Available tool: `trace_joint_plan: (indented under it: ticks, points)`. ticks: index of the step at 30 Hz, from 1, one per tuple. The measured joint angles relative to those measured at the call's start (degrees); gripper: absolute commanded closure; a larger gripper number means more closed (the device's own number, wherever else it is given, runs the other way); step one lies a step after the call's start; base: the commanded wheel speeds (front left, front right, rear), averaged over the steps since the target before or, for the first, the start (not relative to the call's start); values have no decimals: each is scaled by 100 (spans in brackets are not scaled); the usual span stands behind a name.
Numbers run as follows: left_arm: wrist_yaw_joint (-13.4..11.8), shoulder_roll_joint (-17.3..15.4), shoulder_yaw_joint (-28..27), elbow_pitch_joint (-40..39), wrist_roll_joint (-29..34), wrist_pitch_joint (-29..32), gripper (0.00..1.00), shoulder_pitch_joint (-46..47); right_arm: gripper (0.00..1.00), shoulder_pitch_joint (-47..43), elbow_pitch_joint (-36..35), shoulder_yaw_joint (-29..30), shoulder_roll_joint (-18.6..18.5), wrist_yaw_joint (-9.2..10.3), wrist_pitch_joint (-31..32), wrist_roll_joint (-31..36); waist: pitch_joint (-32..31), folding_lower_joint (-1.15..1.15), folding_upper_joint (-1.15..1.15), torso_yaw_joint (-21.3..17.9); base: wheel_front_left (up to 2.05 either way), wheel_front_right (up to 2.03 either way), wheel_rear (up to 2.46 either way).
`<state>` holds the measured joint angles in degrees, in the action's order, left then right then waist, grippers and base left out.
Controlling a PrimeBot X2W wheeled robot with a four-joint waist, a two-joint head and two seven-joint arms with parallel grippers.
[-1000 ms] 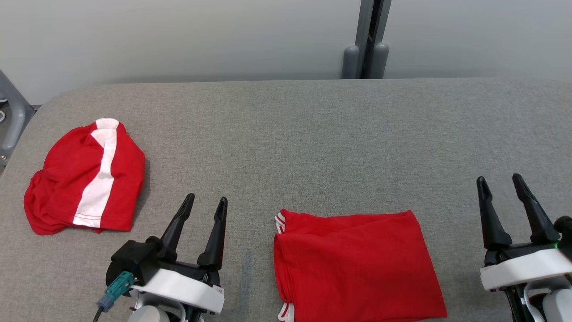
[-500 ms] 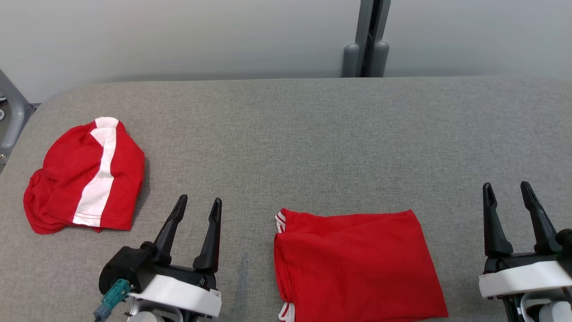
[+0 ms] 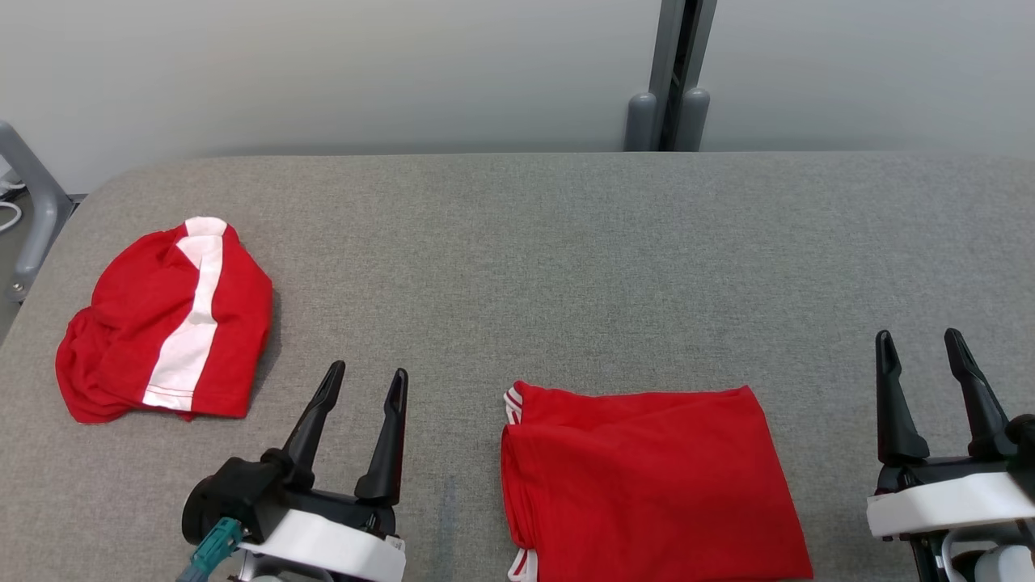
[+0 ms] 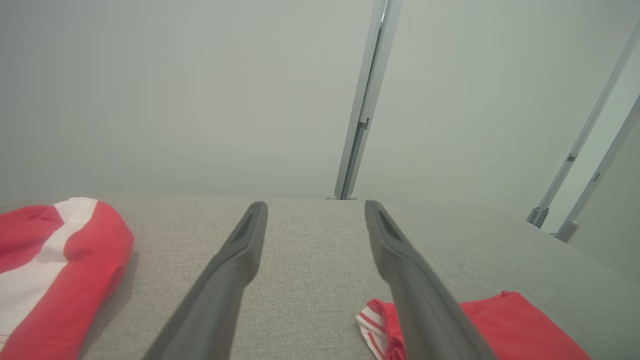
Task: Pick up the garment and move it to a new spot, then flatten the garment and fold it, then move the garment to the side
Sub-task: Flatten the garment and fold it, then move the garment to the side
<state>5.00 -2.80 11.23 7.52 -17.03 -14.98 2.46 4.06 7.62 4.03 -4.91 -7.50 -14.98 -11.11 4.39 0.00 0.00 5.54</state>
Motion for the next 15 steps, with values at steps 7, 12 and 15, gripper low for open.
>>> trace_joint_plan:
  ticks: [7, 12, 15]
  points:
    - [-13, -1, 11, -57, 32, 0, 0, -83, 0, -1, -20, 13, 1, 0, 0, 15, -26, 0, 0, 13, 0, 0, 0]
    - [-29, 0, 24, -63, 33, 0, 0, -93, 0, -1, -23, 14, 2, 0, 0, 14, -50, 0, 0, 30, 0, 0, 0]
    - [-33, -1, 27, -69, 32, 0, 0, -101, 0, -1, -23, 13, 4, 0, 0, 14, -66, 0, 0, 39, 0, 0, 0]
